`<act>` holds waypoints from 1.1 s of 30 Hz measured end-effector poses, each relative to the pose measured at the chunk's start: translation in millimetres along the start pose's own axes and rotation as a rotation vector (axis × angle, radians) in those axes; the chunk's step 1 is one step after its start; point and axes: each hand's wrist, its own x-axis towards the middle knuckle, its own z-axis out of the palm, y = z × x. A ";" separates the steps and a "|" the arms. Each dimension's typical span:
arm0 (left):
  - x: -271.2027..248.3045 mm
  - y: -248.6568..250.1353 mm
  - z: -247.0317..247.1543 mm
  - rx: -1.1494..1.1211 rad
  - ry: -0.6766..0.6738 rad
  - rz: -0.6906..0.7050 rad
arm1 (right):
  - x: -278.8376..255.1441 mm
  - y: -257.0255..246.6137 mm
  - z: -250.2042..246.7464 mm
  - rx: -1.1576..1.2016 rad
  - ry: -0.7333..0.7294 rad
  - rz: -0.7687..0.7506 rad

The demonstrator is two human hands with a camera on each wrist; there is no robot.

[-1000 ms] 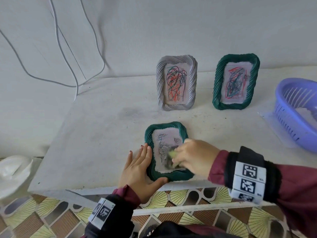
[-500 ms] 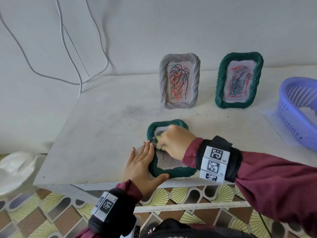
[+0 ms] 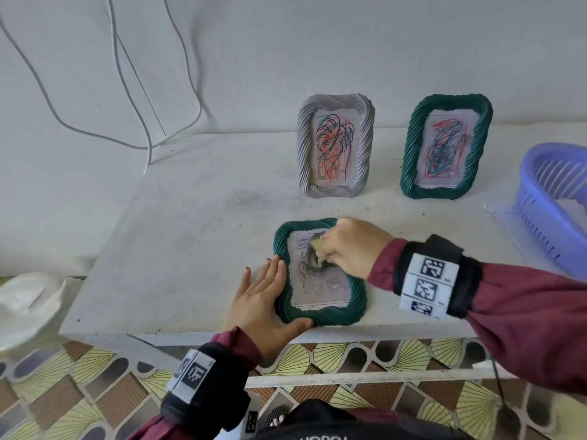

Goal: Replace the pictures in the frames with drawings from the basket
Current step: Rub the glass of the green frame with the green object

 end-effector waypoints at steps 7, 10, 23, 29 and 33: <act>-0.6 2.6 -0.9 0.014 0.014 0.000 | 31.5 -12.9 -5.3 0.062 0.049 -0.022; -0.9 3.0 0.0 0.016 0.019 -0.002 | 23.8 -17.1 -2.3 0.046 -0.047 -0.082; -0.3 0.8 -0.3 0.027 -0.002 -0.009 | -19.9 -4.3 -5.8 0.086 -0.149 -0.134; -1.8 1.7 -2.3 0.023 0.003 -0.001 | 15.7 2.2 -17.6 0.072 0.015 -0.022; -1.1 1.6 -0.7 0.009 0.015 -0.008 | 32.5 -12.5 -15.8 0.041 0.017 -0.039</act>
